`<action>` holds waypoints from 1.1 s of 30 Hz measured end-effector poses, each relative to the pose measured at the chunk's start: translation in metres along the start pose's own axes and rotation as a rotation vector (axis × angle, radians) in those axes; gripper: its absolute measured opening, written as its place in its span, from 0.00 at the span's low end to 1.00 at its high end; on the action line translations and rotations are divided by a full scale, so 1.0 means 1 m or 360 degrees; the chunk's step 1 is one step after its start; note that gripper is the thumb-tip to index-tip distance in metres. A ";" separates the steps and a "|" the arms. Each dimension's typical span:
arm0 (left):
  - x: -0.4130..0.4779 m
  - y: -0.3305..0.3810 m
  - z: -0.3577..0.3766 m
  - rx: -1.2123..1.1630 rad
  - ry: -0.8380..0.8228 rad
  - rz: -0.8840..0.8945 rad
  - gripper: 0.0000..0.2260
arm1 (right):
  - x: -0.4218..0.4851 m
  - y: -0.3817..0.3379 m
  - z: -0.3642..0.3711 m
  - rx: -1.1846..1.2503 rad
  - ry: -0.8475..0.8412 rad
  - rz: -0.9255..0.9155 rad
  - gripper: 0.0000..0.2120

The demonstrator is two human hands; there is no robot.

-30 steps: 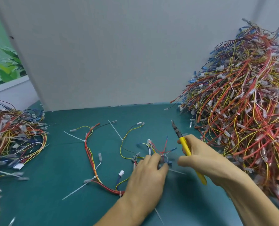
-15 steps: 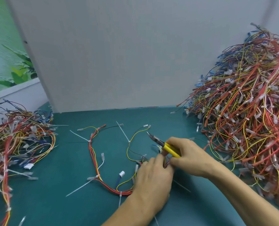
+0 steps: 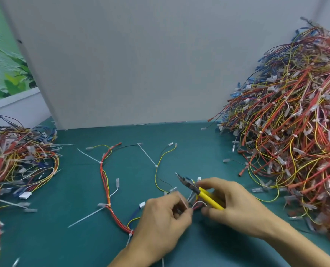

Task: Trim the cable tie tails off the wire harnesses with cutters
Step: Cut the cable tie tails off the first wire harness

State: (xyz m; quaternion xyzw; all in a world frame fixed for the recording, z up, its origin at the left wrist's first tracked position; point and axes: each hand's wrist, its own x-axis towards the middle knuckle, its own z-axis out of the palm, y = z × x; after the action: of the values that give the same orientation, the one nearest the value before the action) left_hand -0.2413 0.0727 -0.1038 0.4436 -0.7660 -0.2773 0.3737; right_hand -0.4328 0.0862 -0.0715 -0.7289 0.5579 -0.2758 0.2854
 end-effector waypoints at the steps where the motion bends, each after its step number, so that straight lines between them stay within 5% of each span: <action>1: 0.002 -0.001 -0.001 -0.0060 -0.0025 -0.0049 0.05 | -0.001 0.001 -0.001 0.0001 0.0097 -0.0020 0.13; 6: 0.012 -0.009 -0.009 -0.0397 -0.0208 -0.0317 0.05 | -0.010 0.001 -0.028 -0.0496 0.0371 -0.0242 0.17; 16: 0.015 -0.008 -0.011 -0.0583 -0.0286 -0.0469 0.04 | -0.024 -0.004 -0.040 -0.1277 -0.0057 -0.0193 0.18; 33: 0.014 -0.007 -0.012 -0.0540 -0.0353 -0.0381 0.04 | -0.023 -0.003 -0.037 -0.1375 -0.0182 -0.0187 0.16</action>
State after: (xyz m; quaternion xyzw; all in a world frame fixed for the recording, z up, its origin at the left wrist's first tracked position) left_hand -0.2326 0.0559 -0.0977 0.4289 -0.6866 -0.4917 0.3208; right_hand -0.4632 0.1051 -0.0460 -0.8259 0.5629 0.0078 -0.0313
